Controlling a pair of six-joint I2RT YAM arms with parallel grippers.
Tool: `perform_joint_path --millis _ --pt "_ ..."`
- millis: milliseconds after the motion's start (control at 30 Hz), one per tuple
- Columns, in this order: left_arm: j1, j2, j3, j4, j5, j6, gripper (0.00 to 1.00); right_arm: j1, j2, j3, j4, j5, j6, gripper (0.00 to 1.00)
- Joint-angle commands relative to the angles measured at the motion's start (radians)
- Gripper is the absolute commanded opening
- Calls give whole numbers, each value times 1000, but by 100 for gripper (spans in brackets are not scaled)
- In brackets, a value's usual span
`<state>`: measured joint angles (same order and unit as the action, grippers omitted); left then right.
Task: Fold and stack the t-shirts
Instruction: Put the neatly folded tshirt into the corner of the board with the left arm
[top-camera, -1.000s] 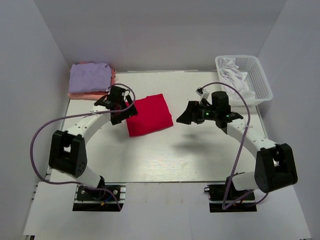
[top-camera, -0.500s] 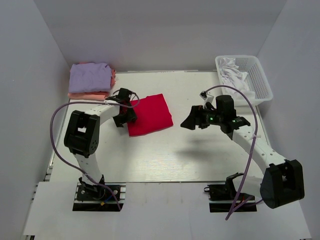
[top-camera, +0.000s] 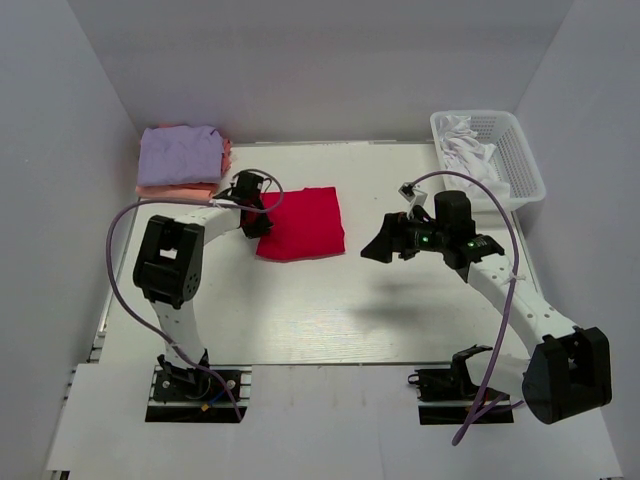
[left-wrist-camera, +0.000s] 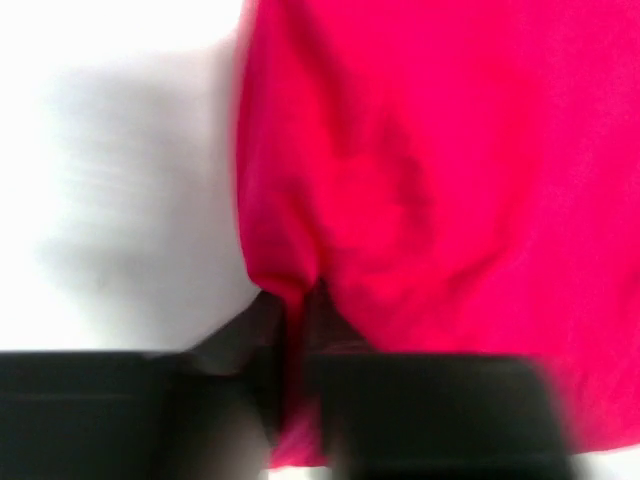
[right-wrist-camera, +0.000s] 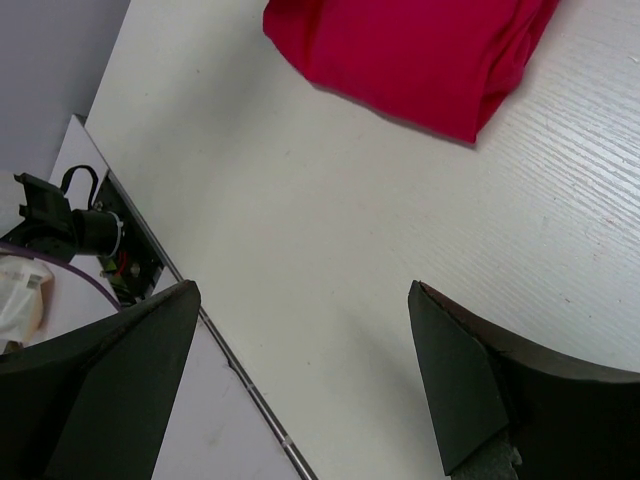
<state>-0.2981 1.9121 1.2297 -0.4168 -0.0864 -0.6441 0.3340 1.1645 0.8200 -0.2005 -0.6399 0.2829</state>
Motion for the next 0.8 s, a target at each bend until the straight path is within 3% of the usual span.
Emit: perform_joint_path --millis 0,233,400,500,633,767 --pt "-1 71 -61 76 111 87 0 -3 -9 5 26 -20 -11 90" --pt "-1 42 221 -79 -99 325 0 -4 9 8 55 5 1 90" --pt "-1 15 364 -59 -156 605 0 -4 31 14 61 35 -2 90" --pt "8 42 520 -149 -165 696 0 -3 66 30 55 46 -8 90" --pt "33 149 808 -270 -225 719 0 -4 132 76 39 65 -11 90" --pt "53 228 970 -300 -253 779 0 -4 179 100 38 85 1 90"
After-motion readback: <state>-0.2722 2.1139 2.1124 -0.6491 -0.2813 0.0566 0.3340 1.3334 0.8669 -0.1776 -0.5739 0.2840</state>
